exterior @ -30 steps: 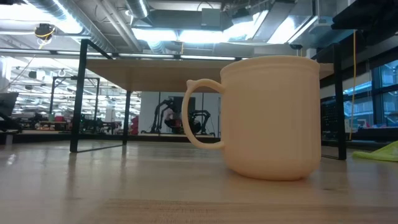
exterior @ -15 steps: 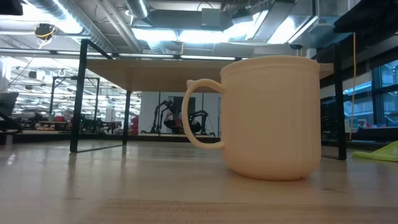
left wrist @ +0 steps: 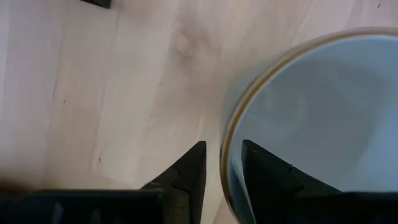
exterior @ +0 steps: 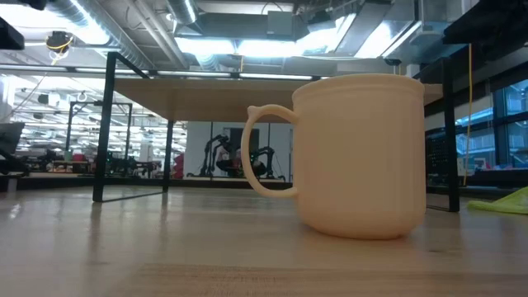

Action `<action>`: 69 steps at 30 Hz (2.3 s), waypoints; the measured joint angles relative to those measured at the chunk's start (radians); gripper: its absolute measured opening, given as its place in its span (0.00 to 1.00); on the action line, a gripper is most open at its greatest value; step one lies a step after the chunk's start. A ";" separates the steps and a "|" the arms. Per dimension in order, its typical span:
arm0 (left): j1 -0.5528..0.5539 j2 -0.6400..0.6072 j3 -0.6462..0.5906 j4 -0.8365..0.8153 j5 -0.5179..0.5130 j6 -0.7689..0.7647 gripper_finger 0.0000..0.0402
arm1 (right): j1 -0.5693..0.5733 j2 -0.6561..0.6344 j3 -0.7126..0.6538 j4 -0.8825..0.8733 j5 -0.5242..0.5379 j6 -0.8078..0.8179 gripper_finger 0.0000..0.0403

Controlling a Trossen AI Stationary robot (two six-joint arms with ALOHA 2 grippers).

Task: Stack small to large cups/mugs on shelf
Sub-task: Put the blue mug on the shelf

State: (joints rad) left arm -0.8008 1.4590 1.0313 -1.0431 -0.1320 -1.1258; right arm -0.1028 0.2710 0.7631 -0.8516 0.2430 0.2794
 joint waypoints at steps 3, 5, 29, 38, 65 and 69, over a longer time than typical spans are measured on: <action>0.009 0.000 0.000 -0.001 0.000 0.015 0.19 | 0.000 0.000 0.000 0.000 0.000 0.000 0.25; 0.016 0.000 0.000 -0.007 0.001 0.025 0.15 | 0.000 0.000 0.000 0.000 0.001 0.000 0.25; 0.063 0.000 0.004 0.019 0.046 0.041 0.05 | 0.000 0.000 0.000 -0.008 0.028 0.005 0.25; 0.099 0.002 0.197 -0.101 0.004 0.112 0.05 | 0.000 0.000 0.000 -0.008 0.028 0.006 0.25; 0.629 0.012 0.728 -0.400 -0.100 0.981 0.04 | 0.000 0.000 0.000 -0.091 0.093 0.073 0.25; 0.698 0.021 0.772 -0.388 -0.078 1.087 0.04 | 0.000 0.000 0.000 -0.142 0.116 0.109 0.25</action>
State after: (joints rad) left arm -0.1028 1.4802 1.8031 -1.4315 -0.2097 -0.0385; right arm -0.1026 0.2707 0.7631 -0.9936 0.3590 0.3880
